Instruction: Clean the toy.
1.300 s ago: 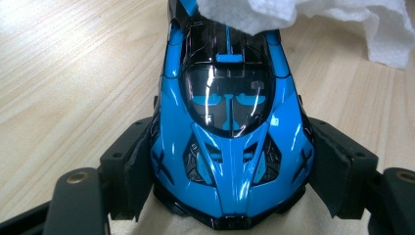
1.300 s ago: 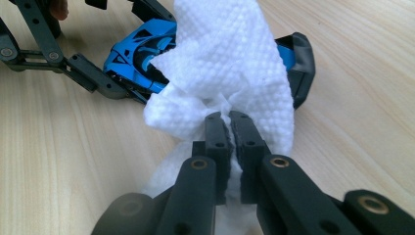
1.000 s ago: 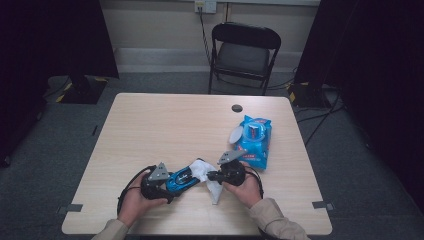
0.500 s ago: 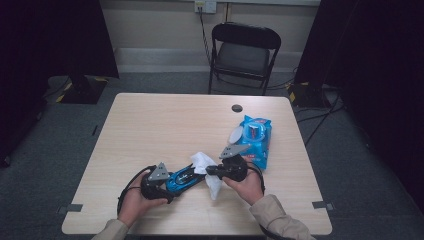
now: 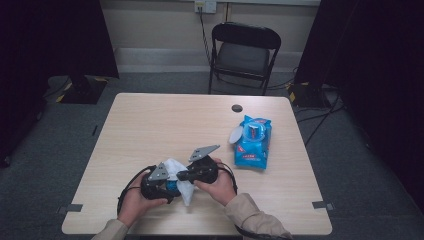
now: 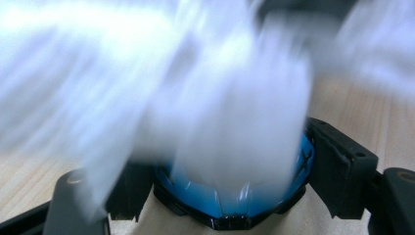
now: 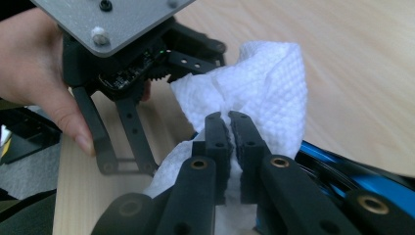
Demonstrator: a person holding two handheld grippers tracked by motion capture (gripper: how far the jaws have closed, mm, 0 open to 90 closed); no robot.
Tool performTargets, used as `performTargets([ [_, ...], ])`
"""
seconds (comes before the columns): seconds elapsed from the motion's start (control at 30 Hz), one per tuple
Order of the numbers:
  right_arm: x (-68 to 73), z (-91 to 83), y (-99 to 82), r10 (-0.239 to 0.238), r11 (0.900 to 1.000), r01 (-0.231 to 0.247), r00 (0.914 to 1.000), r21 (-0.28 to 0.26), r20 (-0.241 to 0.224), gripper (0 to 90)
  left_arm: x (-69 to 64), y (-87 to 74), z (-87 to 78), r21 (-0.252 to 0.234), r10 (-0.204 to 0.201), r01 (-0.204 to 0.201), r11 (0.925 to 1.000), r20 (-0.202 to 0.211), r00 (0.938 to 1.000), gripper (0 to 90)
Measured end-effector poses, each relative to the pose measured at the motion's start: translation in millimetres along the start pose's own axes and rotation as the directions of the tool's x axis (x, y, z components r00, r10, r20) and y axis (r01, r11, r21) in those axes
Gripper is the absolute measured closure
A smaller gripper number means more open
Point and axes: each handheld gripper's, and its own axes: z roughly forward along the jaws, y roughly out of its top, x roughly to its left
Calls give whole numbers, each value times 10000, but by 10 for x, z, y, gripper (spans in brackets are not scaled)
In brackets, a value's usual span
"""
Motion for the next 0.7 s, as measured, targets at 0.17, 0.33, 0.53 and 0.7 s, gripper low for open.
performTargets([
  [0.17,52,226,47,32,9996,-29,9999,296,-100,874,-1,0,1,-26,-10,10,10000,-9,10000,255],
  [0.33,26,357,12,135,9986,-138,9999,519,74,872,0,0,1,-33,2,-2,10000,-12,10000,255],
  [0.53,-1,421,-23,236,9984,-246,9995,513,198,873,0,0,1,-35,3,-3,10000,-11,10000,255],
  [0.7,-1,404,-15,99,9983,-120,9993,568,361,873,0,0,1,-27,4,-4,10000,-14,10000,256],
])
